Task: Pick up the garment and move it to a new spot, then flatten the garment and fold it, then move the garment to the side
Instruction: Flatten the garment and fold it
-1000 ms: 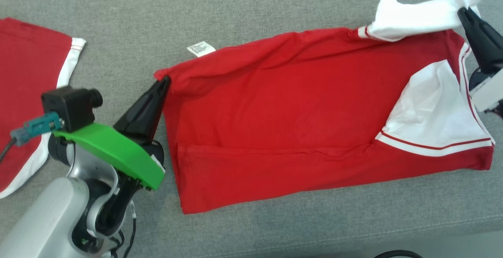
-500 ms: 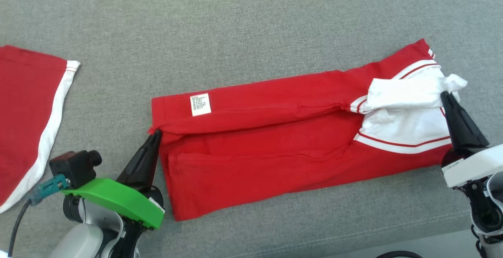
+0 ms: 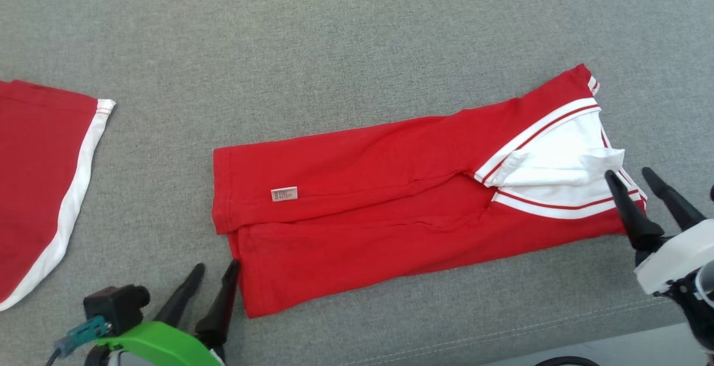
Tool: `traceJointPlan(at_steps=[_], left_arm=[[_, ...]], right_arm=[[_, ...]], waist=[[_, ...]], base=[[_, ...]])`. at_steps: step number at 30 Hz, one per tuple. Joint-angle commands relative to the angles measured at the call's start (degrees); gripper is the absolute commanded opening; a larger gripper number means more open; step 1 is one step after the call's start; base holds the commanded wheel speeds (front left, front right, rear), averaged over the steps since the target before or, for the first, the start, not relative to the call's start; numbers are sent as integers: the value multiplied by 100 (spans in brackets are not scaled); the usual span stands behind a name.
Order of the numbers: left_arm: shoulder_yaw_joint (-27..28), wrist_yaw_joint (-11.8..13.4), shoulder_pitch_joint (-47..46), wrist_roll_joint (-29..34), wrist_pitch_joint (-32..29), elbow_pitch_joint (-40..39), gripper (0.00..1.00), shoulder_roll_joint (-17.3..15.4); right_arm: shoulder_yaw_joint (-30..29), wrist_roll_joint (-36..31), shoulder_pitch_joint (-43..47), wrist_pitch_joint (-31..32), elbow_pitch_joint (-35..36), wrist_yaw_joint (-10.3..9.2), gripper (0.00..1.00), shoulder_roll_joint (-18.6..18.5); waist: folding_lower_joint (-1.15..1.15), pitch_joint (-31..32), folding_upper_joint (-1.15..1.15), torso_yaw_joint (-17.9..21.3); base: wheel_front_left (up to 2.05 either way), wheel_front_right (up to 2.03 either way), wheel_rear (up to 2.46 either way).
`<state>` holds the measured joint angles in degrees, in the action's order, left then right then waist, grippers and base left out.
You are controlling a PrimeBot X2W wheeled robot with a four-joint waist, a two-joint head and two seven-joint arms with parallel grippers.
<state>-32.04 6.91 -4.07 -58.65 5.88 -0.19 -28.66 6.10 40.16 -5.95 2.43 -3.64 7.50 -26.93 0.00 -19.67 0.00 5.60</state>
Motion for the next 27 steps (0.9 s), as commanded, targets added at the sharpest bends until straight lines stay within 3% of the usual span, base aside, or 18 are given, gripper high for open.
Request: traceJointPlan(at_steps=[1, 4, 7, 13, 19, 27], left_arm=[[81, 156, 187, 100, 82, -165, 100, -208], [160, 339, 349, 251, 228, -476, 100, -332], [461, 625, 440, 495, 586, -1110, 100, -454], [764, 1026, 158, 1425, 890, -1374, 100, -422], [985, 944, 156, 1802, 930, -1276, 100, 0], [1346, 600, 436, 2149, 931, -1125, 100, 658]], right_arm=[[-159, 65, 103, 160, 175, -2, 100, -136], [-382, 91, 173, 428, 436, -2, 100, -302], [-612, -7, -98, 1085, 675, -2, 100, -427], [-327, -438, -1034, 1988, 5, -1, 100, -256], [4, -774, -1539, 2307, -860, -4, 100, -185], [143, -741, -1629, 2272, -1513, -4, 100, -192]], waist=[[0, 94, 0, 78], [0, 116, 0, 71], [0, 99, 0, 51], [0, -49, 0, -72], [0, -234, 0, -334], [0, -371, 0, -505]], base=[[0, 0, 0], [0, 0, 0], [0, 0, 0], [0, 0, 0], [0, 0, 0], [0, 0, 0]])
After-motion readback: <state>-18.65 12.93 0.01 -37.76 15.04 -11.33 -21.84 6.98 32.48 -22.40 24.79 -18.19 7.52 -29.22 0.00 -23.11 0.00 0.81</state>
